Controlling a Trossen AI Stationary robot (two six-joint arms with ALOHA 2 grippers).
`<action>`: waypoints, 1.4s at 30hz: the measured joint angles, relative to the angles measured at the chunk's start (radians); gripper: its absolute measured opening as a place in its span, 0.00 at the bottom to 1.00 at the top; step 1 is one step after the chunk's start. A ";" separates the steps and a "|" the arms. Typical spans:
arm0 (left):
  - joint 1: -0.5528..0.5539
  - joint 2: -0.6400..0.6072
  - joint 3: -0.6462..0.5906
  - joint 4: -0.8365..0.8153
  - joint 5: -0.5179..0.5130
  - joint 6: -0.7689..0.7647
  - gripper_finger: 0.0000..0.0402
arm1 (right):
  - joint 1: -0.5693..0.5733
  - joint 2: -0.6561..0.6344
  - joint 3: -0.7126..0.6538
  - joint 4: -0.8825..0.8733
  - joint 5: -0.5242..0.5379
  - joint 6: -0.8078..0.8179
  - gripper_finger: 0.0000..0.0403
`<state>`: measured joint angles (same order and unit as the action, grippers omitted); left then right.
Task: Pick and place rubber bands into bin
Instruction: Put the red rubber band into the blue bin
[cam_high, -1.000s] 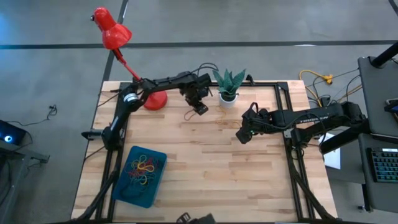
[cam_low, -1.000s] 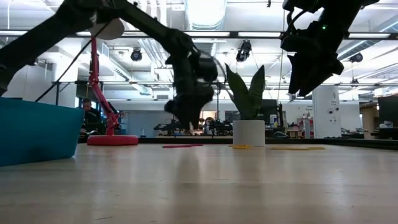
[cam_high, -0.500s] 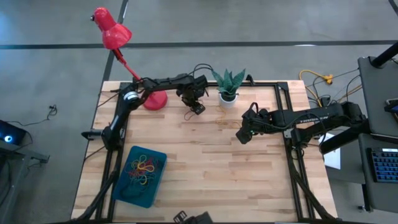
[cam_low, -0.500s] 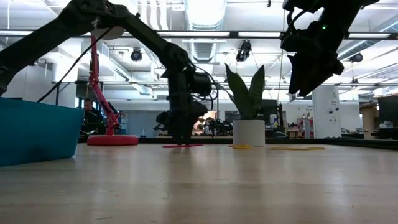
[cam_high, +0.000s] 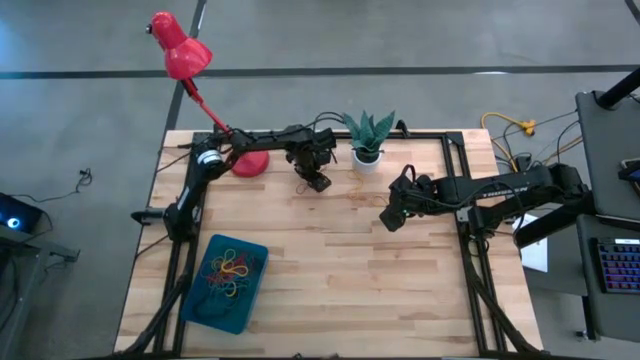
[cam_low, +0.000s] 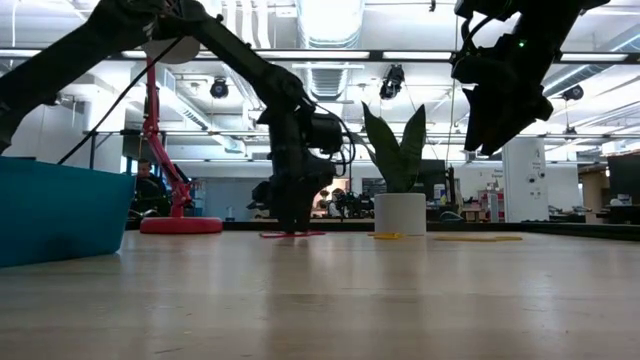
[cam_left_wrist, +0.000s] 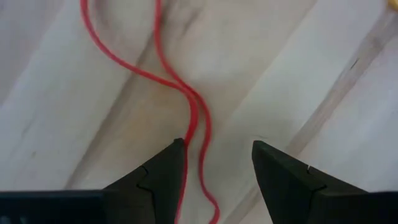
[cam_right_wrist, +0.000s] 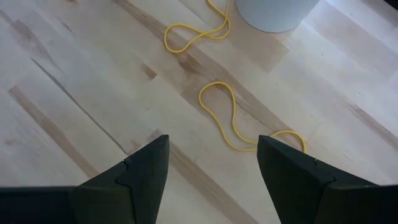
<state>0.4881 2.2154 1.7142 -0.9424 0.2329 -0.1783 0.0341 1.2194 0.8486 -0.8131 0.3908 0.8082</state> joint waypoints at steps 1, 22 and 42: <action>-0.010 0.000 0.000 0.000 -0.015 0.001 0.44 | 0.000 0.000 0.000 0.000 0.000 0.000 0.57; -0.097 0.001 -0.107 0.053 -0.162 0.066 0.28 | 0.000 0.000 0.000 0.001 -0.003 0.004 0.57; -0.121 -0.185 -0.118 -0.117 -0.085 0.168 0.00 | 0.000 0.000 0.000 0.001 -0.007 0.027 0.57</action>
<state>0.3669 2.0300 1.5966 -1.0594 0.1483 -0.0101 0.0345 1.2194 0.8486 -0.8117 0.3835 0.8356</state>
